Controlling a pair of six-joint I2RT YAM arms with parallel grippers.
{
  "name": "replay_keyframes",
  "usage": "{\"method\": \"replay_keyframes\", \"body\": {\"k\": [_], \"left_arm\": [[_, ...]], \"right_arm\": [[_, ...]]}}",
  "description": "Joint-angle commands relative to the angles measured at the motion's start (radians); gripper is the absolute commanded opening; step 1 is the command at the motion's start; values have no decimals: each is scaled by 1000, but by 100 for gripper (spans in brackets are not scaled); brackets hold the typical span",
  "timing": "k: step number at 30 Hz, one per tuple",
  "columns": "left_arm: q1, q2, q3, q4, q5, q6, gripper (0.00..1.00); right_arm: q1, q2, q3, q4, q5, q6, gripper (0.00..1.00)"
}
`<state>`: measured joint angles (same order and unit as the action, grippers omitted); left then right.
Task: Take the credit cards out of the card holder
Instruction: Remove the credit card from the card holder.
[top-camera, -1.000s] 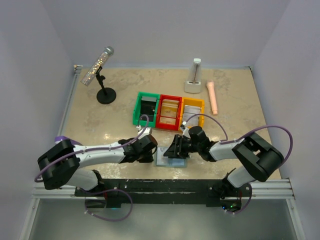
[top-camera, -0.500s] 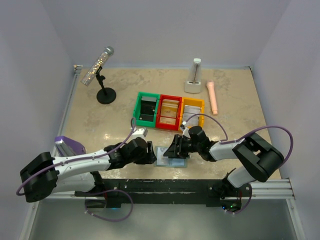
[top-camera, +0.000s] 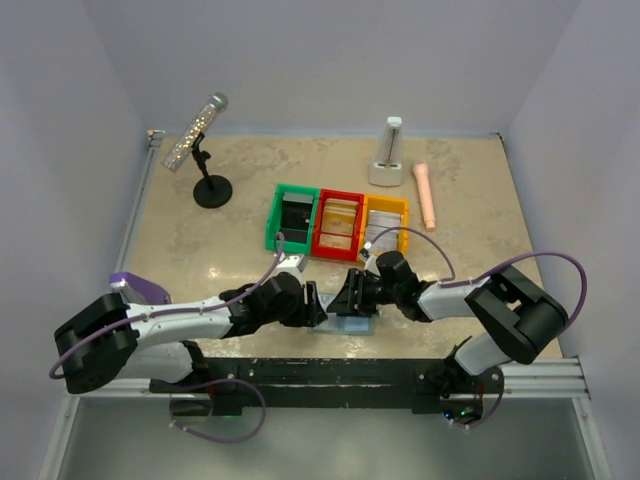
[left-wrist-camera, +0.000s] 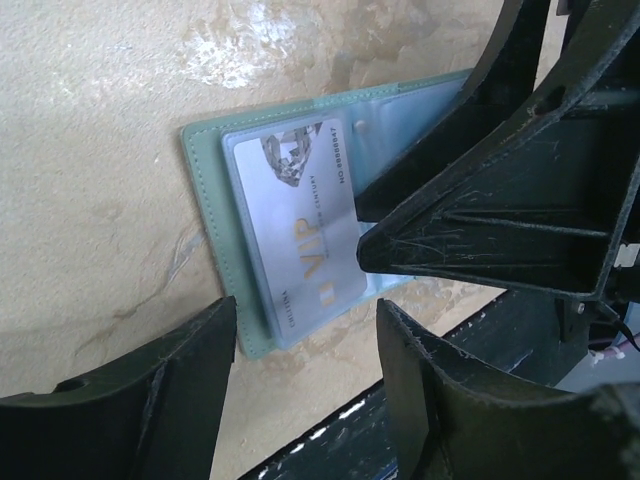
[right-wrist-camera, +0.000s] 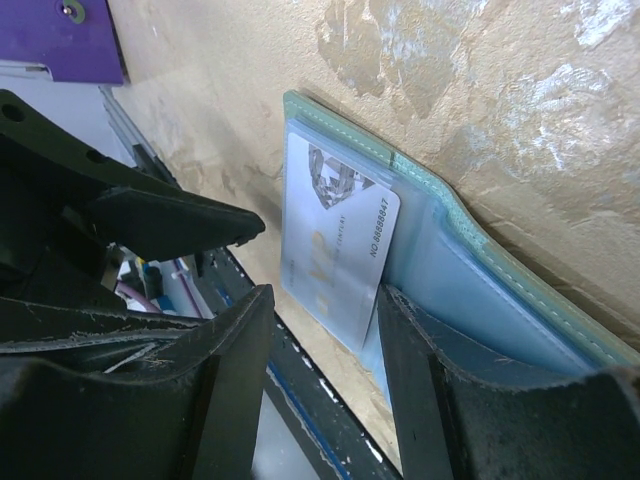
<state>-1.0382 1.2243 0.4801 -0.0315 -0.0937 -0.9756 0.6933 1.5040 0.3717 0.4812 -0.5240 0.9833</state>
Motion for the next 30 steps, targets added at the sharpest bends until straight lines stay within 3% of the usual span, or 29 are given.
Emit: {"method": "replay_keyframes", "body": {"k": [1, 30], "left_arm": [[1, 23, -12, 116, 31, 20, 63], [1, 106, -34, 205, 66, -14, 59]], "right_arm": [[5, -5, 16, -36, 15, -32, 51], [5, -70, 4, -52, 15, -20, 52]]}}
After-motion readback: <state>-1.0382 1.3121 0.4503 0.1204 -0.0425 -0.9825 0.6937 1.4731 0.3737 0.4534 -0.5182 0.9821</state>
